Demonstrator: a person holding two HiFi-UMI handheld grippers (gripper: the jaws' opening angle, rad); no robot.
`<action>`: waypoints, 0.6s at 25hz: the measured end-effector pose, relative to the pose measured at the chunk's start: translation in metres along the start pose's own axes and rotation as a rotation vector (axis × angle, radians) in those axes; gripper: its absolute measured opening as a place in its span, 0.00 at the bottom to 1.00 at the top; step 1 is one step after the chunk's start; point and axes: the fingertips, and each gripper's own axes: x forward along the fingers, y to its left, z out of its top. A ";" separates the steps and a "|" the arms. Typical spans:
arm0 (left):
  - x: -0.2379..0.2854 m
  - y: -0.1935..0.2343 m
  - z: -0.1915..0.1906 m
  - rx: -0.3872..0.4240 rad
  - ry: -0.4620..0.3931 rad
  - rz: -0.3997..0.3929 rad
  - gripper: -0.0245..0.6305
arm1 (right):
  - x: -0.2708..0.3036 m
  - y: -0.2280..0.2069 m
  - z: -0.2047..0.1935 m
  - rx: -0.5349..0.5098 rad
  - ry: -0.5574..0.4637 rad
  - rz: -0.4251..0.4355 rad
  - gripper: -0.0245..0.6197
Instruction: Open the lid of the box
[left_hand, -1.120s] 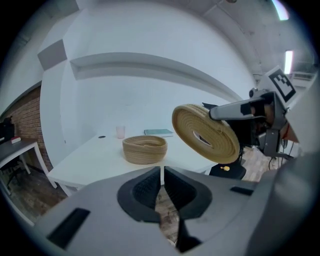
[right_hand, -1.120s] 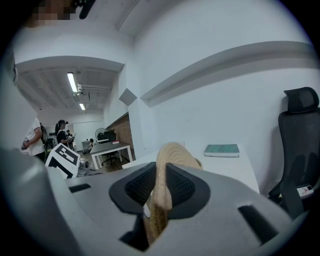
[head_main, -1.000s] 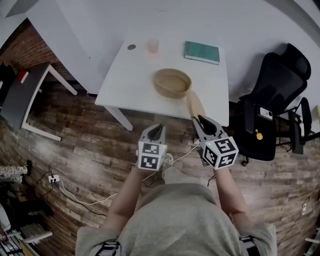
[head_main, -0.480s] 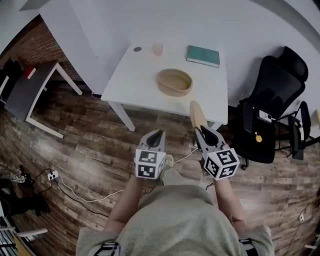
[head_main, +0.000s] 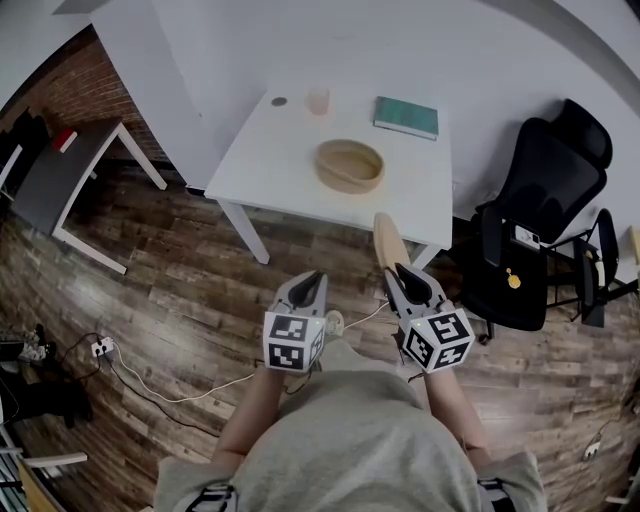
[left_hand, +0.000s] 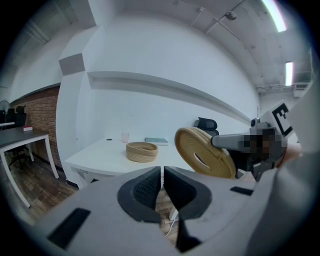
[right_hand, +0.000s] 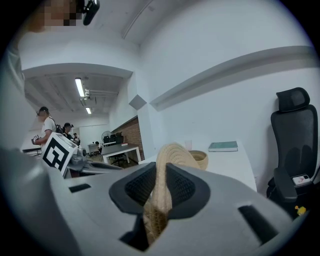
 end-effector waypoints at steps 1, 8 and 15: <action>-0.001 -0.001 0.000 0.001 -0.002 0.000 0.07 | -0.002 0.001 0.000 0.000 -0.001 0.002 0.15; -0.004 -0.005 0.001 0.018 -0.003 -0.009 0.07 | -0.007 0.006 0.002 0.006 -0.015 0.008 0.15; -0.005 -0.009 0.003 0.035 -0.003 -0.009 0.07 | -0.010 0.003 0.006 0.010 -0.033 0.007 0.14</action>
